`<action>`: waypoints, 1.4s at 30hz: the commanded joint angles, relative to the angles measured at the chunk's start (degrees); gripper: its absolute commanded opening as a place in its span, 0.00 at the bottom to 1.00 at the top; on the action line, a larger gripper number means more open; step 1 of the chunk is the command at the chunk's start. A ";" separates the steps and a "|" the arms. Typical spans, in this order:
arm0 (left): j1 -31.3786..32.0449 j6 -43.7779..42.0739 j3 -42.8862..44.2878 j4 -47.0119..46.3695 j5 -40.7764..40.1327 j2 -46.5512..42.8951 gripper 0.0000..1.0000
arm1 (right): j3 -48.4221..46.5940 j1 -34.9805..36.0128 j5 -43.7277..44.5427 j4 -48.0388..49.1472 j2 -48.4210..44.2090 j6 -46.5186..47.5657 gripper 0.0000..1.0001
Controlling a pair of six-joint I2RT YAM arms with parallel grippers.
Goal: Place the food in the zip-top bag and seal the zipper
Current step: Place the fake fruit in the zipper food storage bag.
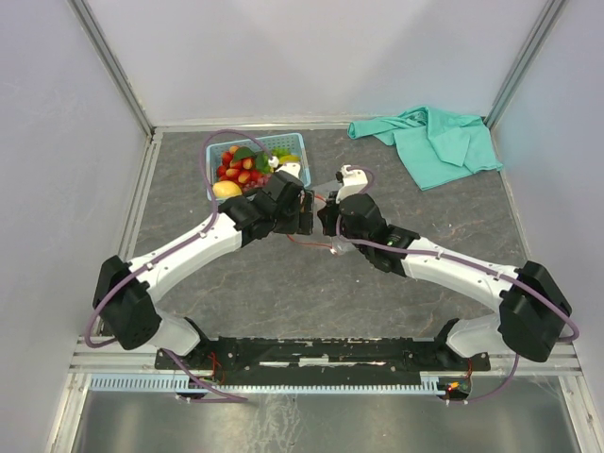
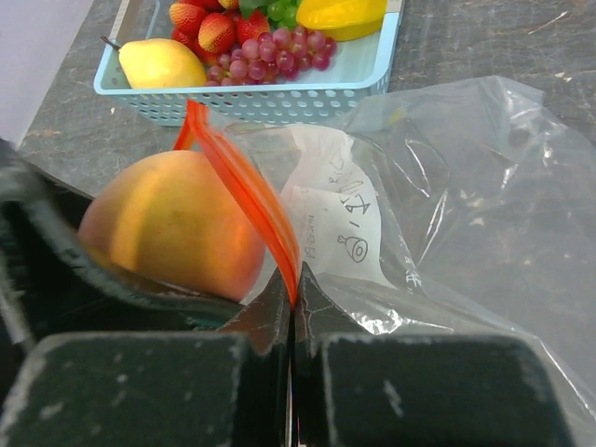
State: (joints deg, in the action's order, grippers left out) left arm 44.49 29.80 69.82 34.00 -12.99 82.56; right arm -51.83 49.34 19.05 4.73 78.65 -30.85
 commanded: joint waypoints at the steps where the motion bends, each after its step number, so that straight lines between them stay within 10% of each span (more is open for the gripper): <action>1: 0.22 2.90 1.31 2.37 -5.10 1.59 0.73 | -1.35 -0.62 -2.31 4.23 -0.13 -2.14 0.02; 29: -0.32 7.52 5.36 9.49 -7.28 -3.99 0.99 | -1.58 -2.84 -7.40 5.53 2.88 -8.05 0.02; 42: -3.94 8.92 -1.61 8.01 -6.11 -7.24 0.77 | -1.69 -2.92 -9.10 4.91 3.46 -7.43 0.02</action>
State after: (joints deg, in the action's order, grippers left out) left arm 40.58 37.10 69.71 44.38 -18.59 74.46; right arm -51.83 46.70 10.70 6.92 82.13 -38.30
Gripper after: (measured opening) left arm 0.840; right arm 0.021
